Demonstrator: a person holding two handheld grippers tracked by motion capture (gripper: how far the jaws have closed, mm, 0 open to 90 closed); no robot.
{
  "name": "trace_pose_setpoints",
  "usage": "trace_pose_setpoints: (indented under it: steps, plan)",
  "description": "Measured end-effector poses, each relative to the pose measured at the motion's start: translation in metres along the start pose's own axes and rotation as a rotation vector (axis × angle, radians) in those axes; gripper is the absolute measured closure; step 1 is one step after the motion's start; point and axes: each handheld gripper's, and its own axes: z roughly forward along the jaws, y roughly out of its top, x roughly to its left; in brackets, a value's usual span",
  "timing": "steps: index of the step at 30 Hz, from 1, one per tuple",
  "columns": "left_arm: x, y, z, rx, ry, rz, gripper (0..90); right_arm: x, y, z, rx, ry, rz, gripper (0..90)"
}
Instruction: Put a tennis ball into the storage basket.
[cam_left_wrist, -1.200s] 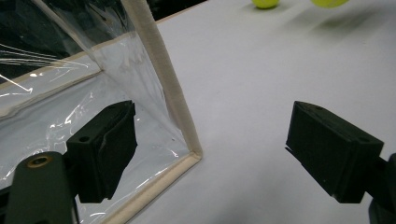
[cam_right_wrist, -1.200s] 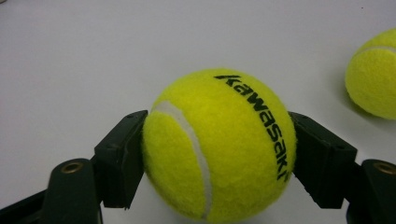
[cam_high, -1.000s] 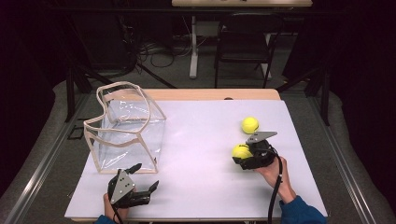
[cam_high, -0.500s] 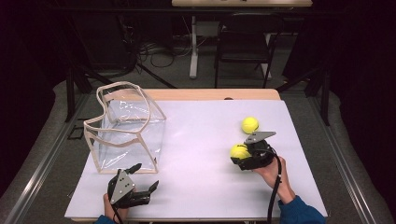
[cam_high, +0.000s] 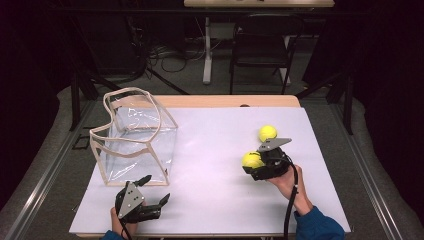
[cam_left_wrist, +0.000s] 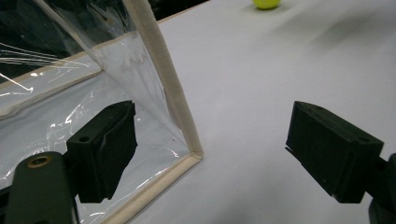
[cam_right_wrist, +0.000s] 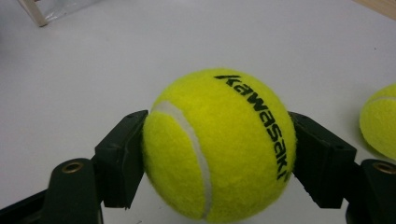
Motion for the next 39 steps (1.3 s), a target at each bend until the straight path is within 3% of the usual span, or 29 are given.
trace_pose_setpoints:
  steps: [39]
  plan:
    - [0.0,0.0,0.001,0.0,-0.006,0.003,16.0,0.011,0.044,0.014,0.005,0.044,-0.089,26.0]
